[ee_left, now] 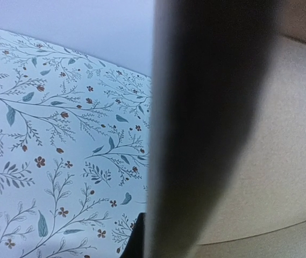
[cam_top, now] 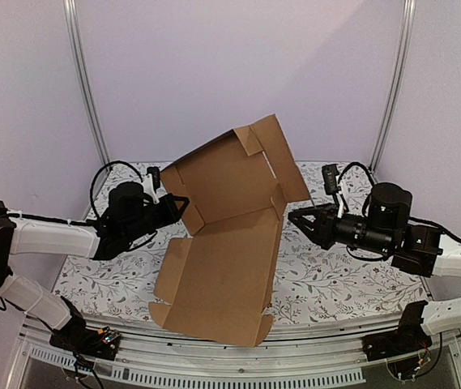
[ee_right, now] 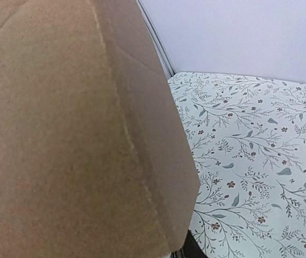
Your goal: Fold the paper box
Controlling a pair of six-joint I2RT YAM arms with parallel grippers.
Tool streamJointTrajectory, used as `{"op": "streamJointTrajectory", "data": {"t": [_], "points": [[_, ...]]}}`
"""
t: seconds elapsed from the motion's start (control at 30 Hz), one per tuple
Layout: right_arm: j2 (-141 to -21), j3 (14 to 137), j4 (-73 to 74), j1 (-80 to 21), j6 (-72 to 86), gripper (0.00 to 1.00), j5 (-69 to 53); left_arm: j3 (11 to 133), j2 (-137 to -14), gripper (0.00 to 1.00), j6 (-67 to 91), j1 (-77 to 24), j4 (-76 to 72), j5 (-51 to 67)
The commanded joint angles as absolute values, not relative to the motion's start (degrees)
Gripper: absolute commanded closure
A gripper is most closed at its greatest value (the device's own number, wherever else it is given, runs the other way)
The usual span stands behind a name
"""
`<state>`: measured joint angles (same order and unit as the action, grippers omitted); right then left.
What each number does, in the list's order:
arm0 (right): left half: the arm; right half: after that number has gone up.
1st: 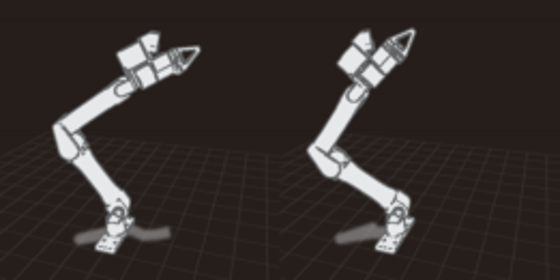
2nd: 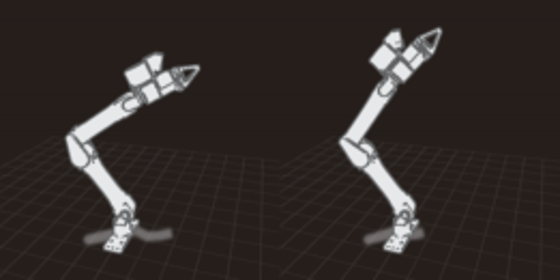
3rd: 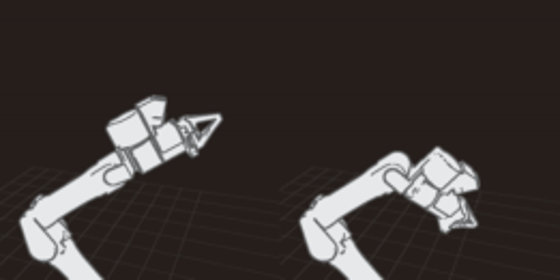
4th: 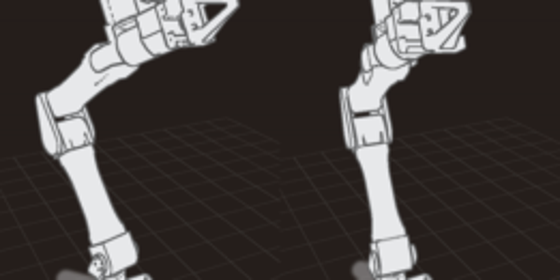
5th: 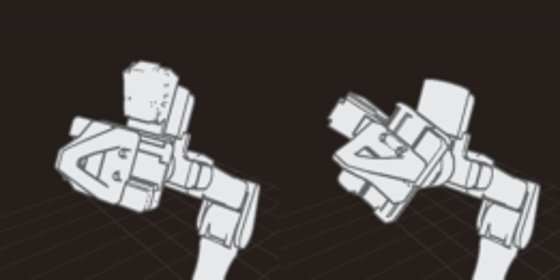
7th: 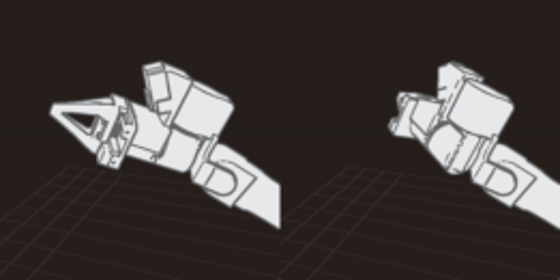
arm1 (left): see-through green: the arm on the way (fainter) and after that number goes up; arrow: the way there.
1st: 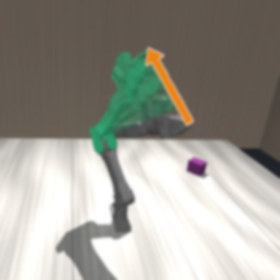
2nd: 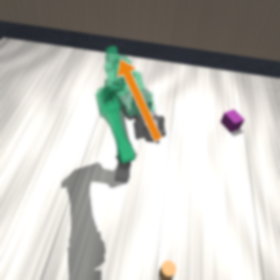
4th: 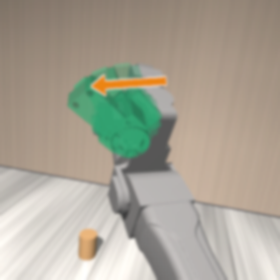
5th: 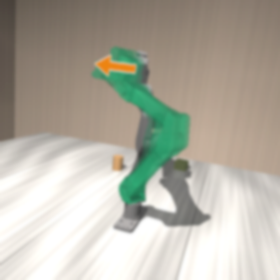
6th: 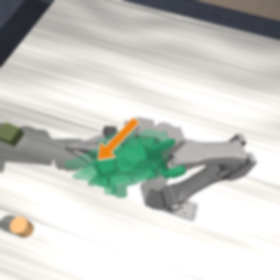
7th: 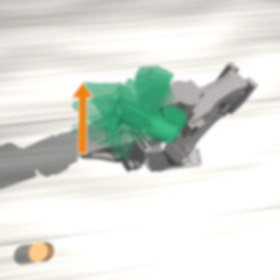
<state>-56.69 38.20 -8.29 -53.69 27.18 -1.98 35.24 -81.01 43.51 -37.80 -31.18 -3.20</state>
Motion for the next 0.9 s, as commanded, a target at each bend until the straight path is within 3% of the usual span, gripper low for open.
{"op": "streamJointTrajectory", "data": {"t": [0.0, 0.17, 0.37, 0.53, 0.87], "points": [[-52.21, 39.37, 1.40, -54.05, 24.51, 0.74, -2.27, 35.99, -79.88, 1.00, 41.91, -37.44, -31.84, -4.69], [-46.68, 41.39, 11.56, -54.00, 20.10, 0.52, -5.65, 36.12, -79.24, 1.00, 40.04, -37.44, -30.12, -6.98], [-42.91, 46.63, 26.99, -54.00, 13.98, 0.42, -0.40, 36.32, -78.47, 1.00, 37.53, -37.57, -28.48, -9.49], [-42.61, 51.14, 33.58, -53.98, 8.97, 0.28, -0.38, 36.49, -77.99, 1.00, 34.76, -37.54, -26.91, -10.28], [-48.93, 61.68, 37.09, -53.98, 0.89, 0.24, 1.67, 36.33, -77.31, 1.00, 29.35, -37.35, -27.81, -2.71]]}}
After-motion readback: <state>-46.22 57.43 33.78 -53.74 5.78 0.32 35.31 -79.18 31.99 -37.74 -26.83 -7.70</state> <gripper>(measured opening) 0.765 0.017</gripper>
